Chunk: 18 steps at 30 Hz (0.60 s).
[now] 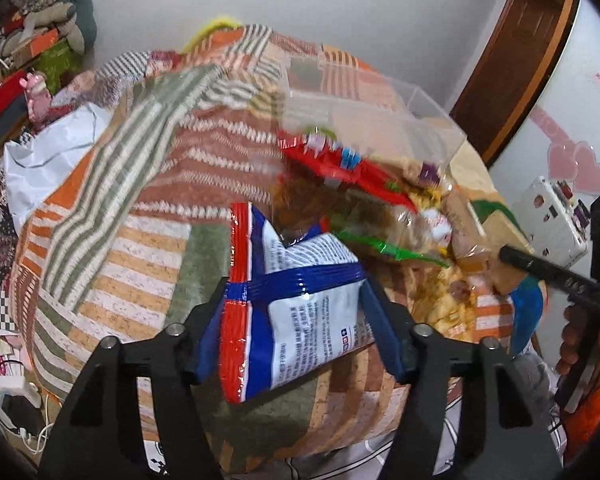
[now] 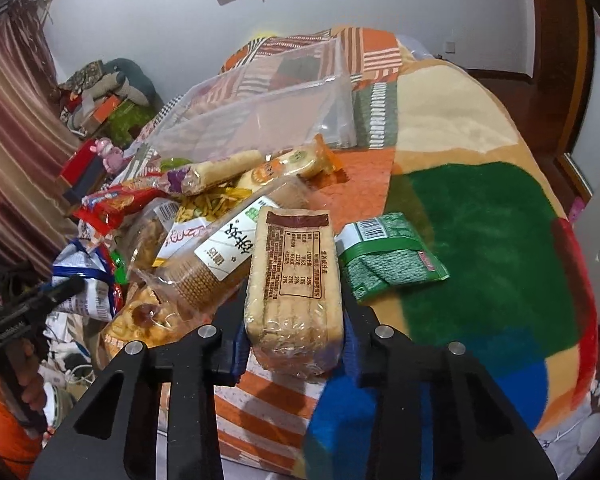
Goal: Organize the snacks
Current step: 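Grasp the blue-and-white chip bag with left tool while right tool grasps the bread loaf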
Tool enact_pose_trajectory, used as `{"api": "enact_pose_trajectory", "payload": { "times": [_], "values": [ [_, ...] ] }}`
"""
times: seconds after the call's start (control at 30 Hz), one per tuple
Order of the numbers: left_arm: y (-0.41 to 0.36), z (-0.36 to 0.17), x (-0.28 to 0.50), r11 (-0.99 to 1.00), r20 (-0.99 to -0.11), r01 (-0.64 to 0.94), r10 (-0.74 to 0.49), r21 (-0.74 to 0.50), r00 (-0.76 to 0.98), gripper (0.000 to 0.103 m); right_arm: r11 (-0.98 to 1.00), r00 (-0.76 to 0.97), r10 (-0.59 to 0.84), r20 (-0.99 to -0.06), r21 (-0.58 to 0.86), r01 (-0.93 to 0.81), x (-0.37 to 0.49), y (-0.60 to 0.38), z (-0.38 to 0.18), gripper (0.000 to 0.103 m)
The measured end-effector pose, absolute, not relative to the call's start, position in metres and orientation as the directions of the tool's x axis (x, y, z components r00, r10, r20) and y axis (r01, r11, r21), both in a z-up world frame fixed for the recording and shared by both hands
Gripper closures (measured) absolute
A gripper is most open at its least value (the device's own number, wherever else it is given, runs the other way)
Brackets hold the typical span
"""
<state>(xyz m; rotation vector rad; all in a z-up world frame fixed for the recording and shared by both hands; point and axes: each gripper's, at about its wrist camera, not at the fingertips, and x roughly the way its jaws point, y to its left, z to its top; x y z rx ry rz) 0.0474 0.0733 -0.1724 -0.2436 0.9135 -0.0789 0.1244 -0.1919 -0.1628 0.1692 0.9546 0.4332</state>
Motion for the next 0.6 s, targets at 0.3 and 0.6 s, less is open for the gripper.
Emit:
{"api": "enact_pose_trajectory", "payload": {
  "times": [0.3,0.6],
  "values": [
    [0.063,-0.194,0.061,0.968,-0.794,-0.032,-0.185,-0.249,0.579,0.027,0.897,0.528,0.440,-0.726,0.332,-0.291,0.117,-0.196,-0.154,0.070],
    [0.061,-0.161,0.038,0.988,-0.749,-0.005,-0.113,-0.153,0.653,0.050,0.900,0.586,0.435,-0.683,0.316,-0.300,0.116,-0.197,-0.136,0.070]
  ]
}}
